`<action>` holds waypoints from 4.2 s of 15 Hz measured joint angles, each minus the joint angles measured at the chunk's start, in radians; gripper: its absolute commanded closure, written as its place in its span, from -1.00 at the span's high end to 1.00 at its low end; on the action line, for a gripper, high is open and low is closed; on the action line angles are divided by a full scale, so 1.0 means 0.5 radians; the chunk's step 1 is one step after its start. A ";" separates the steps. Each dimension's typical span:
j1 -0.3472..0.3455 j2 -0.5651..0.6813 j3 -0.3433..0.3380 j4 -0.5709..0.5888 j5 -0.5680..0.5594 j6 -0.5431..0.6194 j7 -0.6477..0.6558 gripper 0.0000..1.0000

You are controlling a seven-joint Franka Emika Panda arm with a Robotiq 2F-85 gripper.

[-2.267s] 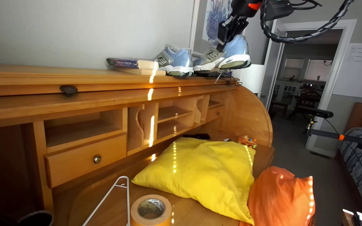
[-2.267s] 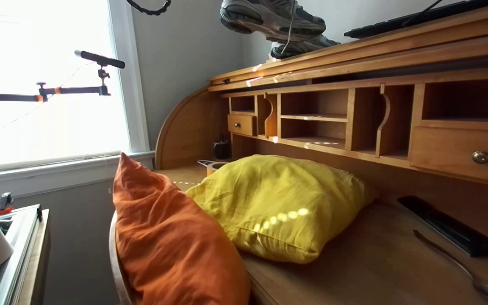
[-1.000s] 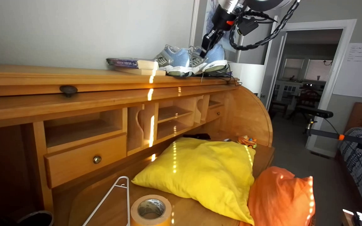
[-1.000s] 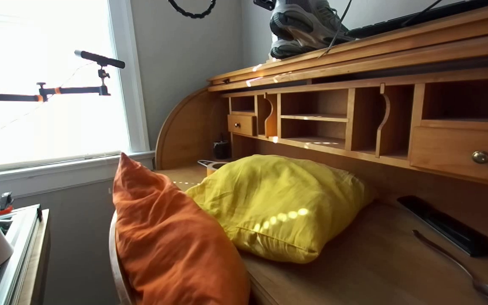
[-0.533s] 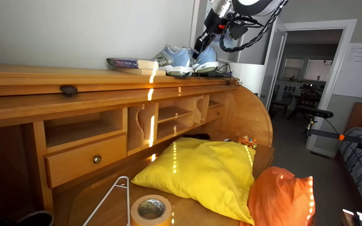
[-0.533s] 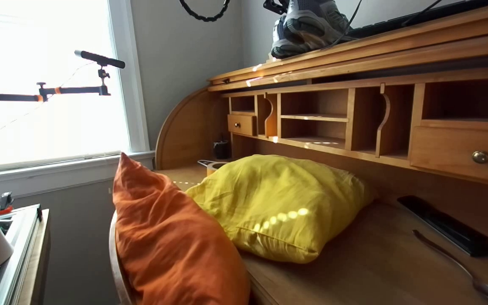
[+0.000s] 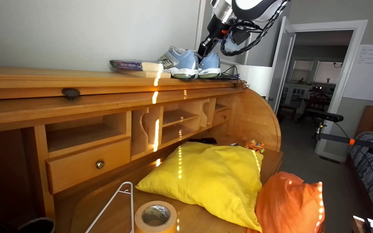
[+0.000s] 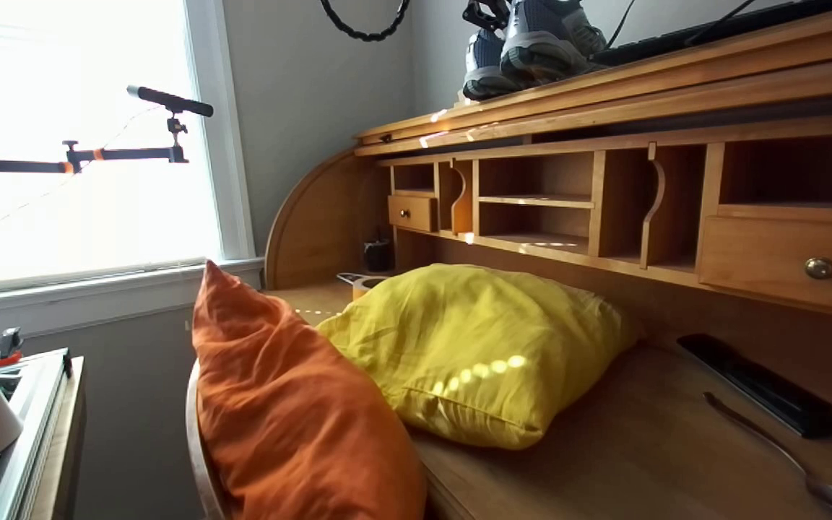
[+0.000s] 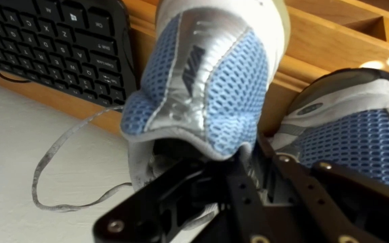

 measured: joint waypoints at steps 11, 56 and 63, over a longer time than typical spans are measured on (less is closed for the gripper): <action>-0.016 0.137 -0.025 0.120 0.029 0.104 0.014 0.29; 0.116 -0.465 0.083 -0.140 -0.135 -1.252 0.422 -1.00; 0.133 -0.608 0.118 -0.229 -0.197 -1.240 0.424 -1.00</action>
